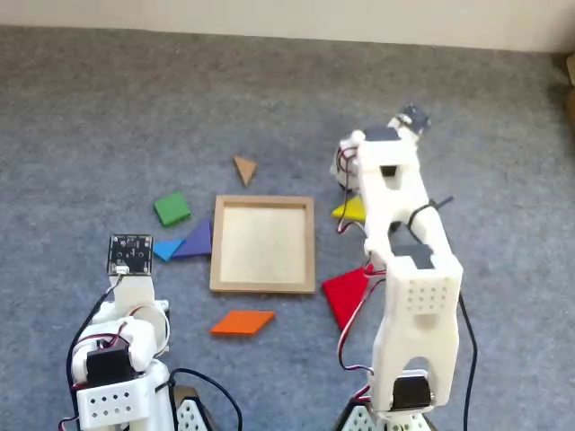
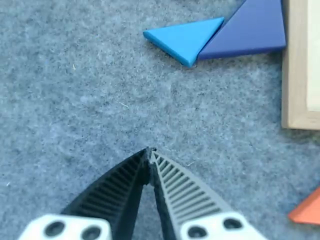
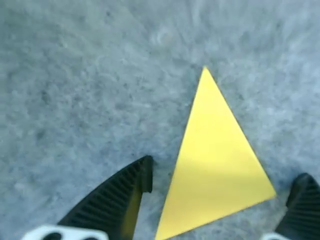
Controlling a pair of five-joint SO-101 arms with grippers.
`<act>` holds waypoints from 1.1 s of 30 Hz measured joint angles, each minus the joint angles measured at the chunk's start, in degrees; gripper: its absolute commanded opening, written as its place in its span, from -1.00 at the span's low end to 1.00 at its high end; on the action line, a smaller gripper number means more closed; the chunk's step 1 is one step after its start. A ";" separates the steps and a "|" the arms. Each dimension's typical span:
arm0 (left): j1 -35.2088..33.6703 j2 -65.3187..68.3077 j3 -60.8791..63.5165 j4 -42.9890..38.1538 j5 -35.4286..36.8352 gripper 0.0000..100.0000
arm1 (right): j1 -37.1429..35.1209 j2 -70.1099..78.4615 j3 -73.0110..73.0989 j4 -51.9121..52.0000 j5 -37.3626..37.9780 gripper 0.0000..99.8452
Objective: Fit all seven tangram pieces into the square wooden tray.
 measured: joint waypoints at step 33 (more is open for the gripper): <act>0.00 0.00 0.00 0.00 0.00 -0.99 | 1.76 0.88 -2.20 4.84 -2.11 -0.53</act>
